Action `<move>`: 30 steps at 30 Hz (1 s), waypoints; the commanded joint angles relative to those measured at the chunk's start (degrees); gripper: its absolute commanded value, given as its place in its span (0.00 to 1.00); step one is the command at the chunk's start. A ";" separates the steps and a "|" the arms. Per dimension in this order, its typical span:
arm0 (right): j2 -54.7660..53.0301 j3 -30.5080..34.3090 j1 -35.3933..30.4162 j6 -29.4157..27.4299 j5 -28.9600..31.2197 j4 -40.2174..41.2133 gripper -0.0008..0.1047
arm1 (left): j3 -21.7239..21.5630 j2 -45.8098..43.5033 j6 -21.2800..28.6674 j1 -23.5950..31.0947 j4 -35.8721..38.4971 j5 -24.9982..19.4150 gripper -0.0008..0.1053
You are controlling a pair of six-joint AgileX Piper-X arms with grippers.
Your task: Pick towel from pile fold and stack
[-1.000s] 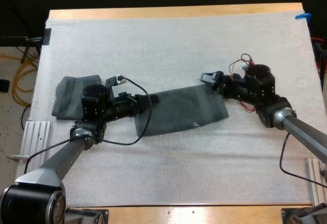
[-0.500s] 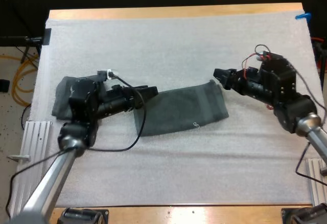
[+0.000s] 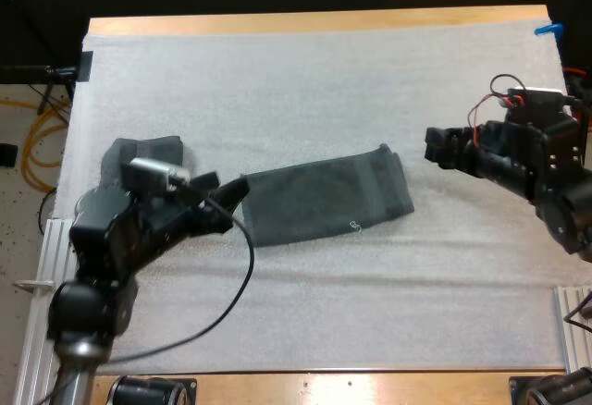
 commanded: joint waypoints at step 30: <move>15.29 -2.25 -19.15 -8.40 -15.41 9.24 0.56 | -2.91 -11.97 1.06 0.00 23.08 -3.66 0.55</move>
